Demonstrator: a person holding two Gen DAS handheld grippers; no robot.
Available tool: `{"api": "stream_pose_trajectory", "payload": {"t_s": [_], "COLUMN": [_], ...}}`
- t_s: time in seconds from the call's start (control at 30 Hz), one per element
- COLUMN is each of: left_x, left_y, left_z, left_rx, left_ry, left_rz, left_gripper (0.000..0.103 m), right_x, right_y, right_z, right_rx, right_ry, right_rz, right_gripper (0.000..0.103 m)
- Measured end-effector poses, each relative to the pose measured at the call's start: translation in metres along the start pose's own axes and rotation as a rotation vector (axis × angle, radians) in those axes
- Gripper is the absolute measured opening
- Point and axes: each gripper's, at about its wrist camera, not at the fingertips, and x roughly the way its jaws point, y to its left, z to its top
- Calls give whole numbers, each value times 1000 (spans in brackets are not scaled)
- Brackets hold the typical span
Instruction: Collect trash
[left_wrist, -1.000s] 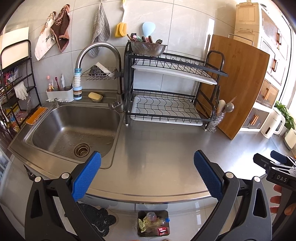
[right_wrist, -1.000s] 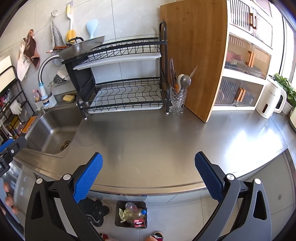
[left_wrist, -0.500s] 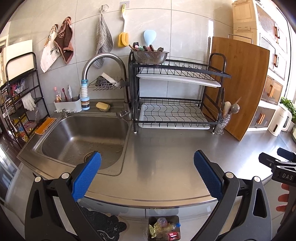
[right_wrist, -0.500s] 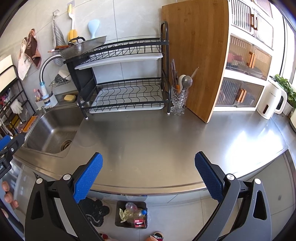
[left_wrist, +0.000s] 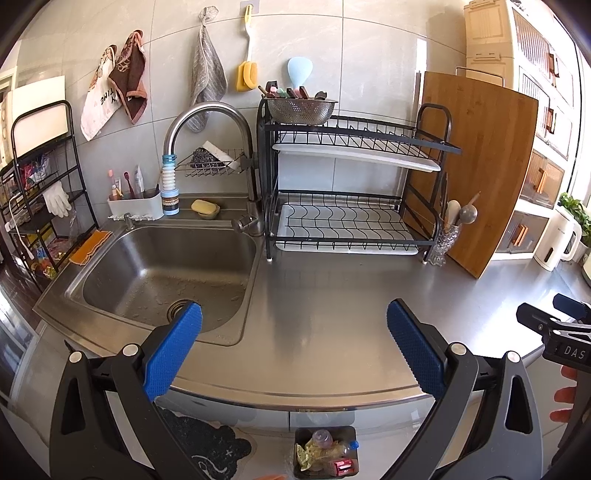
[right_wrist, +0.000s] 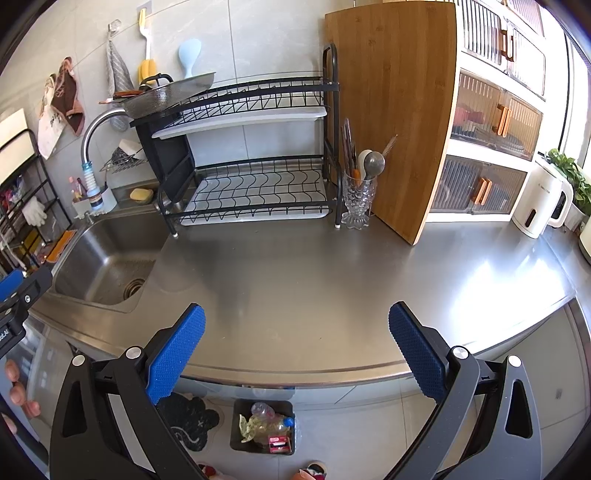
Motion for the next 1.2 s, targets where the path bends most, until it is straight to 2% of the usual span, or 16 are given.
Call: {"api": "stream_pose_trajectory", "payload": {"t_s": [1.2], "left_x": [-7], "left_y": [1], "left_z": [-2], "left_rx": [-10], "left_ry": [11], "left_rz": [4], "left_gripper": [95], "right_x": [-10], "right_y": [2], "right_z": [0], "right_rx": [2], "right_ry": [-14], "right_rz": [6], "right_gripper": [100]}}
